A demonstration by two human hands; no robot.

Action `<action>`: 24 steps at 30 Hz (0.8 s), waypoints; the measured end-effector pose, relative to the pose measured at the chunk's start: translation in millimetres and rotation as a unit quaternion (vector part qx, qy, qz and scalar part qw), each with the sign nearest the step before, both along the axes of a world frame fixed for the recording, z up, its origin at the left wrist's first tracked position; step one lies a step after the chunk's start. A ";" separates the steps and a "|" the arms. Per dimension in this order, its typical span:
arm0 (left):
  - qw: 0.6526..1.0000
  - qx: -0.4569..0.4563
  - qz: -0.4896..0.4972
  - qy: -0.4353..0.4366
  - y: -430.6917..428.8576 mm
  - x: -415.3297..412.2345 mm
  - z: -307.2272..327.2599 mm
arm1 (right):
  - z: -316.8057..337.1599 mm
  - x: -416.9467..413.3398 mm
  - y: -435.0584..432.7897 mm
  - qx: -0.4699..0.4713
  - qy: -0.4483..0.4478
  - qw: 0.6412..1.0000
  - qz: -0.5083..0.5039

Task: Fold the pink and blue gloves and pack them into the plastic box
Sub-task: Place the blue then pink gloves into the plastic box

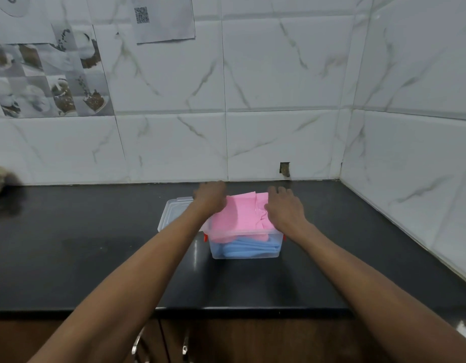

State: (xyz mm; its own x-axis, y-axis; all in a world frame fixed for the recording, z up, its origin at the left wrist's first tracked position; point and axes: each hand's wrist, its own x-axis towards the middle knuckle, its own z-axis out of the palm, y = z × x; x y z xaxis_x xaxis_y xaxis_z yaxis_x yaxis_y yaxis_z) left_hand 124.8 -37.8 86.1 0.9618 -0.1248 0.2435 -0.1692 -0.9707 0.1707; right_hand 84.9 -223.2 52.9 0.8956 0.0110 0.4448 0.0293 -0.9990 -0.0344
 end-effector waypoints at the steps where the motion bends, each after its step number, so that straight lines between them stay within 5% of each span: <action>1: 0.999 -0.044 -0.007 0.026 6.1 1.2 -2.3 | -0.7 -0.1 -0.6 -0.014 -0.018 1.000 0.006; 5: 0.991 -0.110 -0.023 0.067 19.5 -2.1 -11.4 | 1.8 -0.5 -1.8 -0.135 -0.016 0.989 0.065; 12: 0.989 0.098 -0.040 0.100 1.8 -10.4 9.6 | 4.3 12.0 2.5 -0.184 0.096 0.977 0.048; 15: 0.990 0.131 -0.038 0.047 0.0 -5.9 6.5 | 1.8 10.9 7.3 -0.126 0.051 0.990 0.038; 19: 0.999 0.036 -0.023 0.013 7.9 -9.6 0.4 | -1.1 7.8 -0.2 -0.032 -0.068 0.993 0.093; 24: 0.996 -0.025 0.079 -0.038 18.1 -21.2 -9.4 | 0.6 6.8 -2.8 0.053 -0.024 0.981 0.184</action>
